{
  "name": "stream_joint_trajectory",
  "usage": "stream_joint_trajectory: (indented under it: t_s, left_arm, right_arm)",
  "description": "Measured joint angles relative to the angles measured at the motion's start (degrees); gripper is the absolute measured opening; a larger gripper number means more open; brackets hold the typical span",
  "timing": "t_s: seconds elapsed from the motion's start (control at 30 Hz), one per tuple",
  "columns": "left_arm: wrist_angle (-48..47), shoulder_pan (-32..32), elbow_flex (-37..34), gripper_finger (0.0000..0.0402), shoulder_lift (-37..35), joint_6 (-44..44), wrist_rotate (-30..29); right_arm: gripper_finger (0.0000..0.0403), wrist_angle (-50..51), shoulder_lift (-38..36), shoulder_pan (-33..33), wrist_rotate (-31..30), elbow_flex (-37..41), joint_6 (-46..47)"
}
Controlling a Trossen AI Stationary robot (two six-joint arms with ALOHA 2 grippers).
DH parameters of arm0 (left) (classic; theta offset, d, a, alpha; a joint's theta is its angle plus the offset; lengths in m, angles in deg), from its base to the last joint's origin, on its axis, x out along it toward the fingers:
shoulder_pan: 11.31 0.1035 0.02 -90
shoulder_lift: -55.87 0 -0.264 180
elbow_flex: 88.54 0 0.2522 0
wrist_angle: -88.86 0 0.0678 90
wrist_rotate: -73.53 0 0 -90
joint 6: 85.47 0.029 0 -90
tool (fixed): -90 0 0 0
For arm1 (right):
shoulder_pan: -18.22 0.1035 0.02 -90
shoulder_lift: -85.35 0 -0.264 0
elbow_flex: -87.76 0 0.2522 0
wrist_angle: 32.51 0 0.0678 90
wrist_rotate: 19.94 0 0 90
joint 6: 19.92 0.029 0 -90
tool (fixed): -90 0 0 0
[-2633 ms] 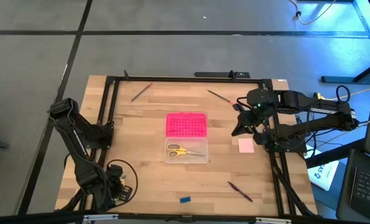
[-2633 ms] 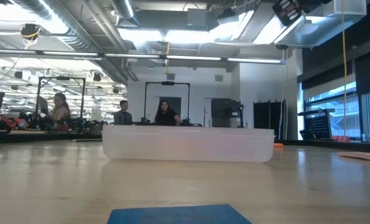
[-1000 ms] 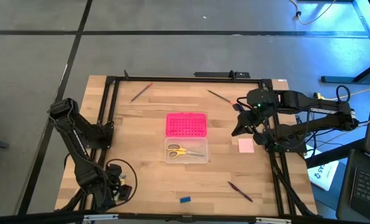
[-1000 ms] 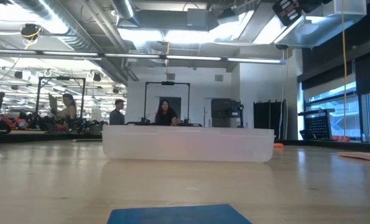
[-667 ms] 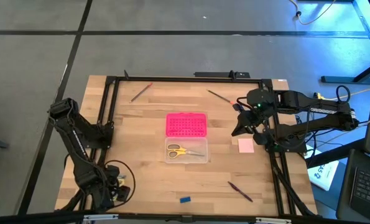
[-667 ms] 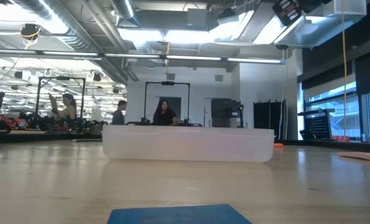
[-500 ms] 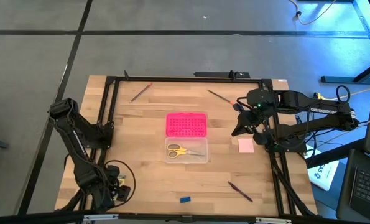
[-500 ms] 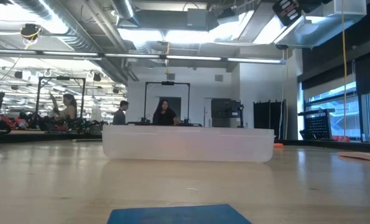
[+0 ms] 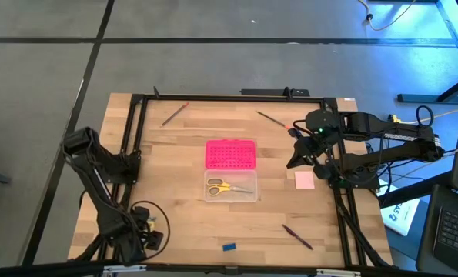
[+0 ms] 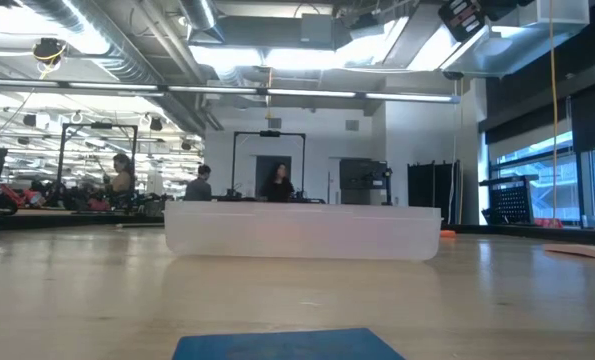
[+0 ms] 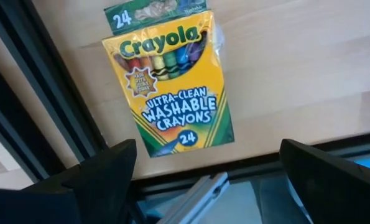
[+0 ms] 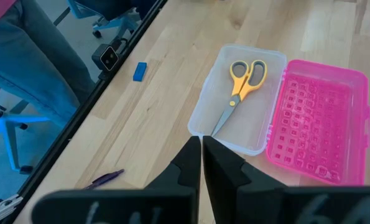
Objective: Pack school essentials
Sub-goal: Put the box of crayons into the pencil case
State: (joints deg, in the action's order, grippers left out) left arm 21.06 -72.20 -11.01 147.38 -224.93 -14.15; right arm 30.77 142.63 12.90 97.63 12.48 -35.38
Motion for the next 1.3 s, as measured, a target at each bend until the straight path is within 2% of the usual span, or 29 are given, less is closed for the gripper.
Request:
stream_joint_trajectory:
  t_s: [0.67, 1.3]
  left_arm:
    - [0.3, 0.8, 0.0, 0.0389, 7.5, -2.3, 5.6]
    - [0.8, 1.0, 0.0, 0.0389, 7.9, -2.3, 5.8]
  right_arm:
    - [0.0021, 0.0, 0.0, 0.0, 0.0, 0.0, 0.0]
    - [0.0021, 0.0, 0.0, 0.0, 0.0, 0.0, 0.0]
